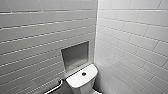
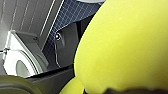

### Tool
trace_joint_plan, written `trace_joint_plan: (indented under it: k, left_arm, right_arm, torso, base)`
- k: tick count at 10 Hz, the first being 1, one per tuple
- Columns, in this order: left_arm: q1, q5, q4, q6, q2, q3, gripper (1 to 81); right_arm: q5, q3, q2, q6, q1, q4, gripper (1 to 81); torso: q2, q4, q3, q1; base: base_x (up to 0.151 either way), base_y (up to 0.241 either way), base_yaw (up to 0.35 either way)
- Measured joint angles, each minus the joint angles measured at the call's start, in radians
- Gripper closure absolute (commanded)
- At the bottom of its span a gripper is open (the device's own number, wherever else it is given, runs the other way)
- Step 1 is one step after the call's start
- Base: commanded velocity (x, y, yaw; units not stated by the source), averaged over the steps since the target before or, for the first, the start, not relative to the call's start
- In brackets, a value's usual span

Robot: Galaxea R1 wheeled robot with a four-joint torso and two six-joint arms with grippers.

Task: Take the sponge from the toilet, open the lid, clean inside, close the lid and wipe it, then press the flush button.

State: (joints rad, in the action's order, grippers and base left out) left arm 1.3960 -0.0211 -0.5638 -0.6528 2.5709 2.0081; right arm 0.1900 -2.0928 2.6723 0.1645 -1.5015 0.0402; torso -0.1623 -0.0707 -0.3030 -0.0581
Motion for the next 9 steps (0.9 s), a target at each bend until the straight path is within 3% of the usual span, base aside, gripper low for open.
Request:
trace_joint_plan:
  k: [5,9]
  left_arm:
    - [0.039,0.069,0.001,-0.004,0.214,0.343,81.1]
    - [0.062,0.082,0.029,-0.004,0.372,0.518,81.1]
  right_arm:
    - [0.013,-0.062,0.049,0.000,-0.017,0.000,81.1]
    - [0.023,-0.189,0.112,0.000,-0.020,0.000,81.1]
  torso:
    - [-0.001,0.000,-0.001,0.000]
    - [-0.001,0.000,-0.001,0.000]
  base:
    - [0.000,0.000,0.000]
    - [0.000,0.000,0.000]
